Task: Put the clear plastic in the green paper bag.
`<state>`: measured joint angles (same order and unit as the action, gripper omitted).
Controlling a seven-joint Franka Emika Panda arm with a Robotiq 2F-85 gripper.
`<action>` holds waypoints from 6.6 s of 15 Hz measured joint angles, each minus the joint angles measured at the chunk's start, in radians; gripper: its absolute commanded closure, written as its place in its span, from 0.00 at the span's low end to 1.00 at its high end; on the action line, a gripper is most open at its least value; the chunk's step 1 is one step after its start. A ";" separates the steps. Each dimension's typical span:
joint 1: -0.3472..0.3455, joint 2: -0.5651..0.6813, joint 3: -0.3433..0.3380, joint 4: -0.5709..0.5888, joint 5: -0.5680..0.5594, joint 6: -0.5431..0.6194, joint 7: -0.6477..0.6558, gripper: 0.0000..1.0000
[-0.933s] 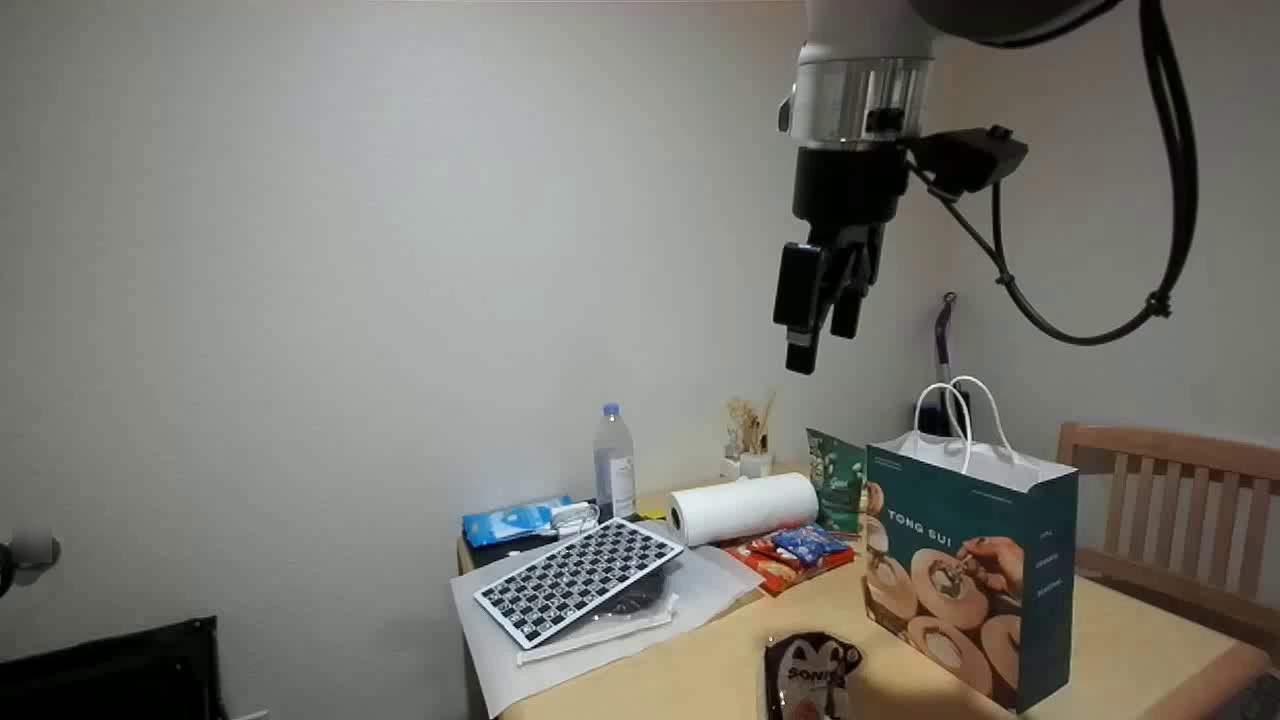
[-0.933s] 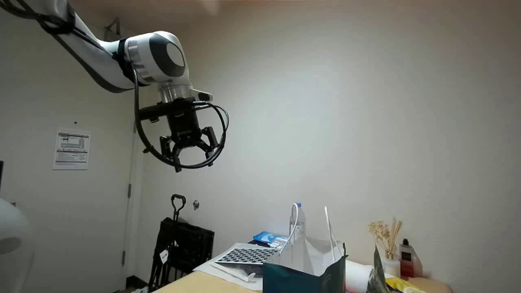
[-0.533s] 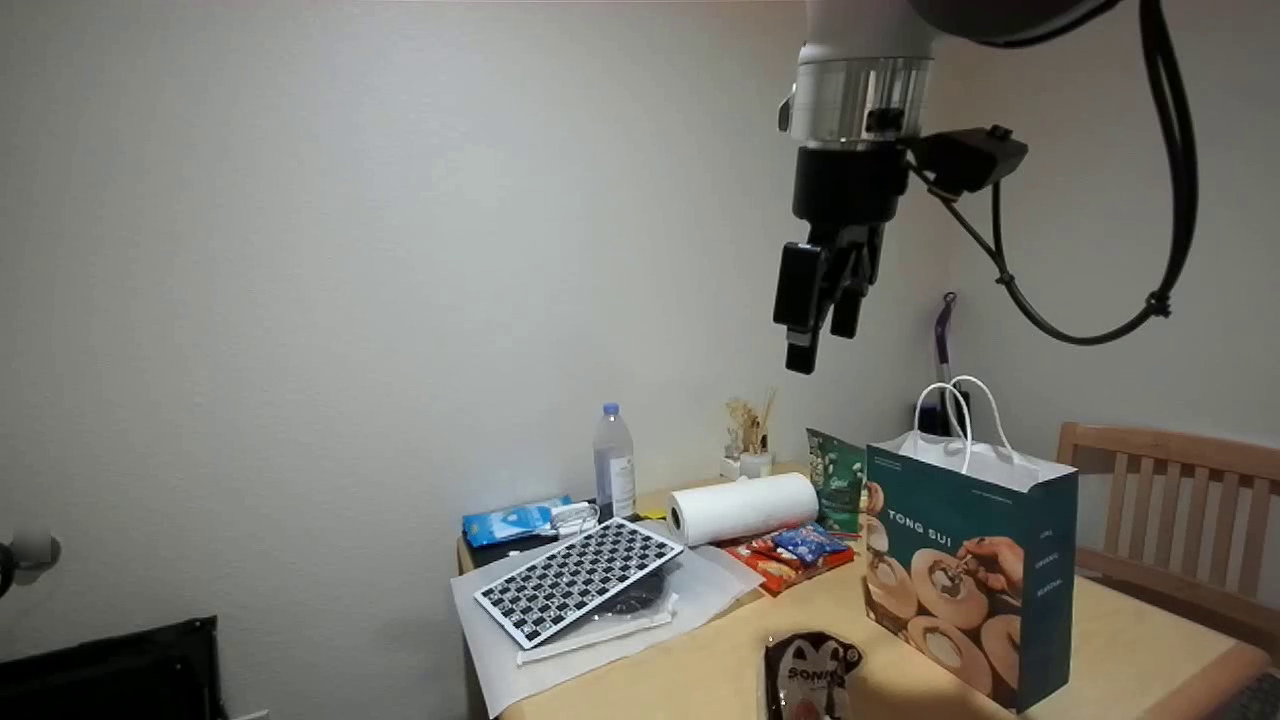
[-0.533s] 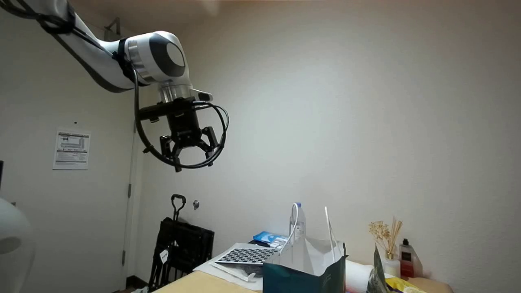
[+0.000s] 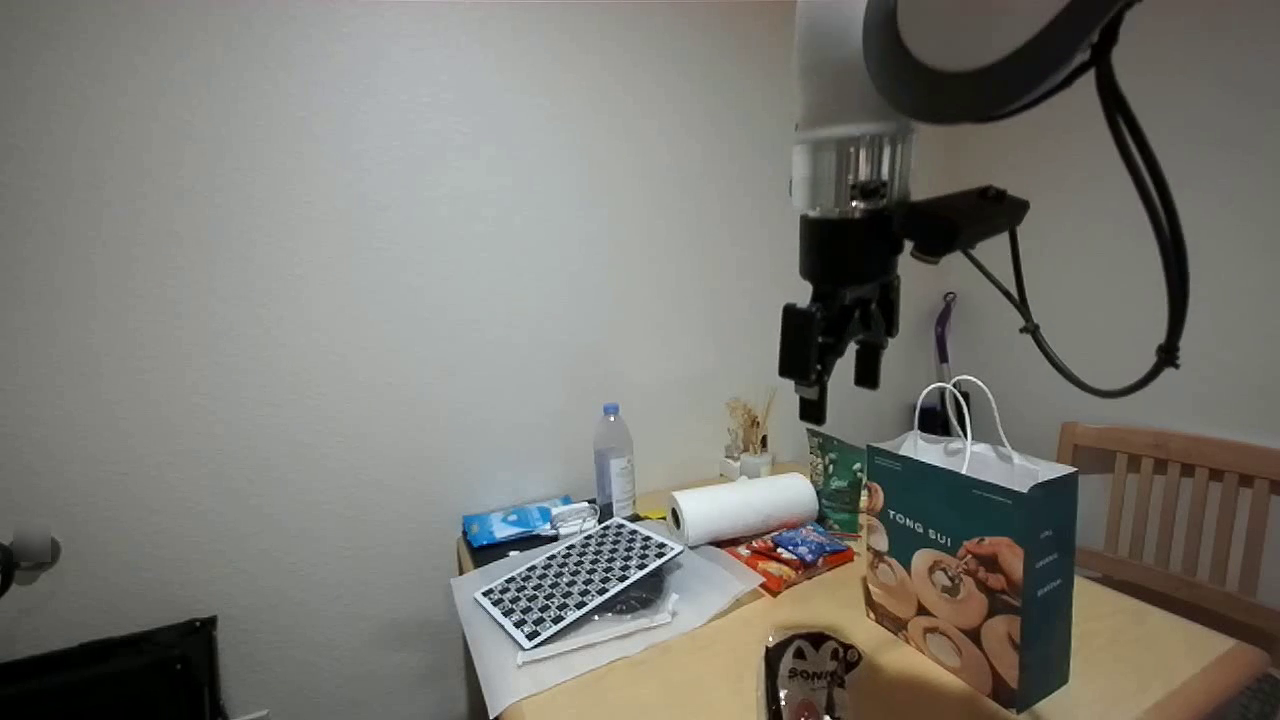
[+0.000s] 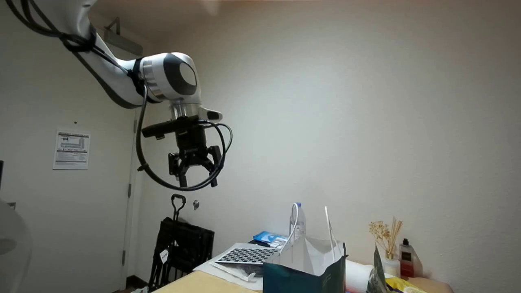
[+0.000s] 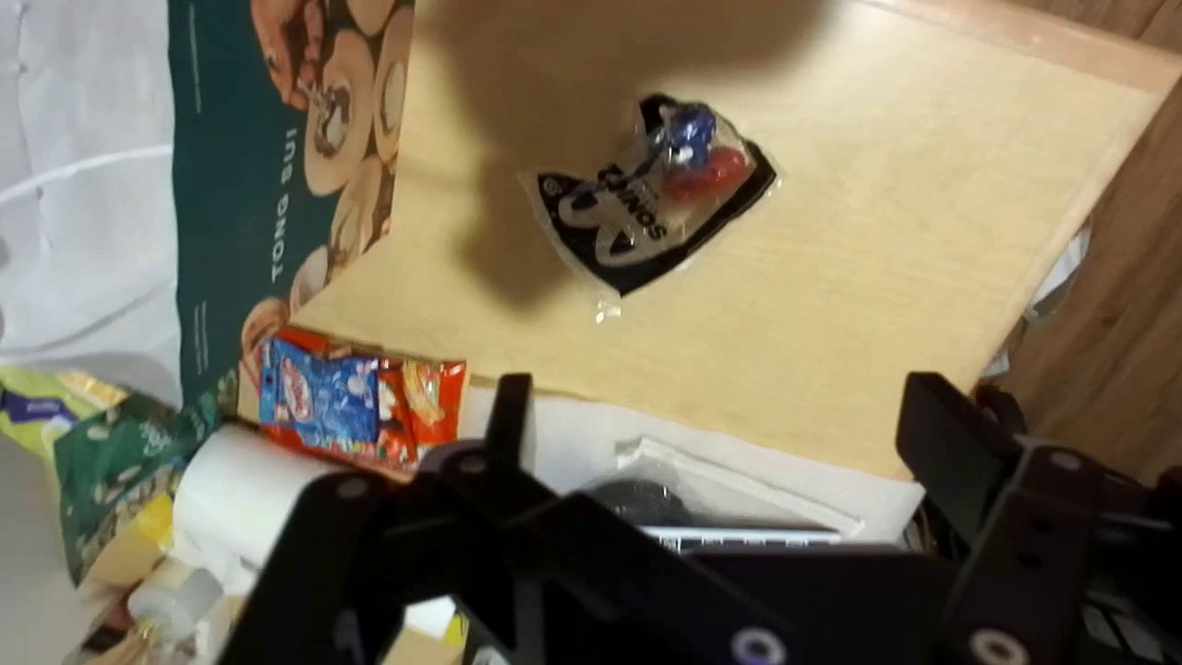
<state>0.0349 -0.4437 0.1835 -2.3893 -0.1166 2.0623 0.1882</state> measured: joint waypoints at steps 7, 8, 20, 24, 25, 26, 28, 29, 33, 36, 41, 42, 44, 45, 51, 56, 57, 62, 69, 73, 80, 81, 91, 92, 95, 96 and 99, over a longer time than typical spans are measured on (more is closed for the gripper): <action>0.035 0.128 -0.079 -0.039 0.076 -0.012 -0.111 0.00; 0.037 0.127 -0.079 -0.038 0.076 -0.012 -0.111 0.00; 0.035 0.355 -0.081 -0.099 0.177 0.108 0.102 0.00; 0.035 0.349 -0.081 -0.087 0.177 0.107 0.102 0.00; 0.035 0.352 -0.081 -0.086 0.175 0.114 0.129 0.00; 0.034 0.361 -0.081 -0.083 0.161 0.138 0.185 0.00; 0.034 0.395 -0.081 -0.075 0.102 0.217 0.315 0.00; 0.034 0.417 -0.081 -0.070 0.060 0.257 0.386 0.00; 0.035 0.505 -0.094 -0.032 -0.090 0.316 0.661 0.00; 0.035 0.527 -0.101 -0.017 -0.098 0.316 0.688 0.00; 0.037 0.570 -0.106 0.002 -0.098 0.315 0.679 0.00; 0.038 0.594 -0.107 0.014 -0.098 0.316 0.673 0.00; 0.039 0.654 -0.110 0.047 -0.097 0.317 0.648 0.00; 0.042 0.686 -0.112 0.066 -0.095 0.317 0.630 0.00; 0.071 0.823 -0.136 0.166 -0.091 0.317 0.539 0.00; 0.081 0.851 -0.149 0.197 -0.085 0.315 0.481 0.00; 0.082 0.855 -0.152 0.201 -0.085 0.315 0.471 0.00; 0.087 0.900 -0.175 0.230 -0.086 0.314 0.382 0.25; 0.105 0.947 -0.193 0.281 -0.086 0.314 0.291 0.65; 0.113 0.947 -0.193 0.283 -0.085 0.314 0.276 0.90; 0.115 0.947 -0.193 0.284 -0.076 0.314 0.272 1.00; 0.115 0.947 -0.193 0.284 -0.071 0.314 0.272 1.00; 0.206 0.660 -0.265 0.212 -0.155 0.212 0.507 1.00; 0.208 0.605 -0.263 0.198 -0.187 0.191 0.563 0.99; 0.193 0.569 -0.242 0.190 -0.194 0.177 0.574 0.99; 0.192 0.585 -0.240 0.192 -0.194 0.180 0.574 0.99; 0.188 0.615 -0.237 0.198 -0.194 0.185 0.574 1.00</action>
<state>0.2233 0.1716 -0.0538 -2.1911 -0.3104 2.2469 0.7626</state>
